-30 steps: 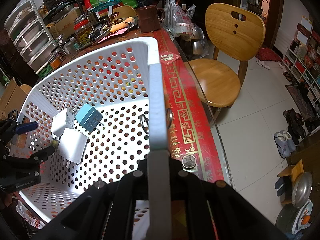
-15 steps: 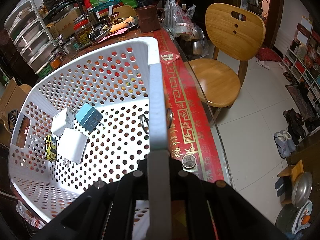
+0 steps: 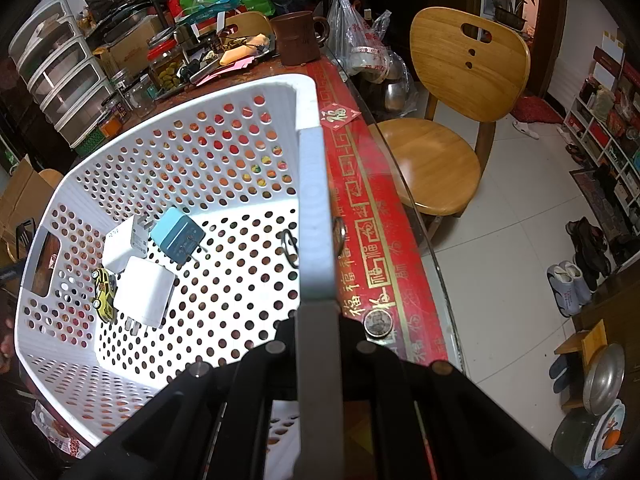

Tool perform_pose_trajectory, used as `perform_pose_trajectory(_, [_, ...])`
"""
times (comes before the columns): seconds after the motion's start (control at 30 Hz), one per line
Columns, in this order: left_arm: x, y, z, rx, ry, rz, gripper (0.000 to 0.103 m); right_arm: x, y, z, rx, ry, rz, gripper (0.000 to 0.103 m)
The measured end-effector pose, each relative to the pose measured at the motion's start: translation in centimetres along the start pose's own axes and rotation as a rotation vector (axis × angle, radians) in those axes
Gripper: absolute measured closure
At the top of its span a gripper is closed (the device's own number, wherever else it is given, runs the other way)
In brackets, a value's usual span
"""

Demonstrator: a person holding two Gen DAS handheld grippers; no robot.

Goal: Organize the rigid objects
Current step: 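Grasp the Hello Kitty charger on the table with the left tool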

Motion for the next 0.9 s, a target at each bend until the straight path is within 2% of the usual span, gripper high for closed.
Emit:
perform_pose_trajectory(0.13, [0.3,-0.1,-2.2,0.015,0.005,0.020,0.016,-0.1,0.0,0.0,0.004,0.001,0.002,0.098])
perform_pose_trajectory(0.27, [0.2,-0.6,-3.7,0.039,0.012,0.034,0.042,-0.1,0.0,0.0,0.003,0.000,0.002,0.098])
perform_pose_trajectory(0.3, [0.0,-0.7,-3.9,0.042,0.004,0.033,0.044,-0.1,0.0,0.0,0.003,0.001,0.002,0.098])
perform_pose_trajectory(0.37, [-0.2,-0.6,-4.4,0.051,0.000,0.036,0.062,-0.2,0.0,-0.1,0.004,0.001,0.004,0.098])
perform_pose_trajectory(0.43, [-0.6,-0.7,-4.5,0.049,0.017,0.033,0.075,-0.2,0.0,0.0,0.004,0.001,0.005,0.098])
perform_pose_trajectory(0.67, [-1.5,-0.9,-3.2,0.009,-0.026,-0.008,0.077,-0.2,0.0,0.0,0.005,0.003,0.007,0.098])
perform_pose_trajectory(0.9, [-2.9,-1.4,0.4,-0.072,-0.085,-0.055,0.077,-0.2,0.0,0.0,0.004,0.002,0.006,0.098])
Point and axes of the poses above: each gripper's, at about its wrist camera, not at the fingertips, and z roughly against the way its jaws point, x to its left, y to its underside, the point moved 6 cm from there along -z, roughly the way its jaws point, and after that the axes turned 12 degrees about y, right-handed, at the moved point
